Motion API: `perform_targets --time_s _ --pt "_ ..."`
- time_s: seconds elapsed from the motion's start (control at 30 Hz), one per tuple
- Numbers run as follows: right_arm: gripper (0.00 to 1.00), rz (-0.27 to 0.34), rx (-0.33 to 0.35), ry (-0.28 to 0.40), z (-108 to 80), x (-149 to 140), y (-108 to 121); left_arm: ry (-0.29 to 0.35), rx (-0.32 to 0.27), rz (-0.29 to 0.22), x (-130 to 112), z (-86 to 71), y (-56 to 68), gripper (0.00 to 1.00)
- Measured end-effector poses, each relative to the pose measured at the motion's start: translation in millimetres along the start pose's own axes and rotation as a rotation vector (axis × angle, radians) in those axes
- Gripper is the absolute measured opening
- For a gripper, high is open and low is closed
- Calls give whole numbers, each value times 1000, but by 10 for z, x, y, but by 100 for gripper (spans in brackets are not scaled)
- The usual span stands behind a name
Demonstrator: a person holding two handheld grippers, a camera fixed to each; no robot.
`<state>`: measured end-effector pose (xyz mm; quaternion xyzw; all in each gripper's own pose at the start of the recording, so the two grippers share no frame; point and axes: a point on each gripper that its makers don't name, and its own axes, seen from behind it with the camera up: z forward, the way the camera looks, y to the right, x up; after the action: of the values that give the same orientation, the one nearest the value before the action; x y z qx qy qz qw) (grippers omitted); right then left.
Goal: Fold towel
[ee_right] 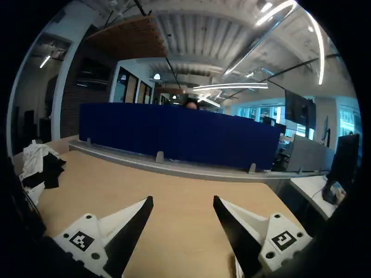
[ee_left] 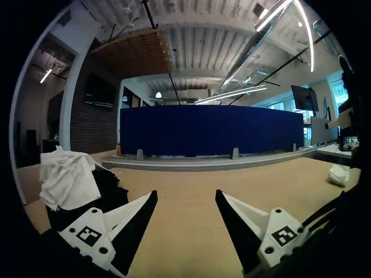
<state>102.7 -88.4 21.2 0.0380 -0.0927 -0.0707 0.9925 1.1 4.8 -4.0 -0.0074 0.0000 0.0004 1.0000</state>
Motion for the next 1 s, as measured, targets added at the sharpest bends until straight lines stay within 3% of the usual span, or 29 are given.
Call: perform_targets --time_s 0.27,0.67,1.0 --pt "100 23 -5 27 -41 40 92 0 1 -3 -9 -9 -2 93" --pt "100 41 -42 100 -199 209 489 0 1 -2 -13 -8 -3 93" --pt "100 111 -57 141 -222 114 779 0 1 -1 -10 1 -2 93"
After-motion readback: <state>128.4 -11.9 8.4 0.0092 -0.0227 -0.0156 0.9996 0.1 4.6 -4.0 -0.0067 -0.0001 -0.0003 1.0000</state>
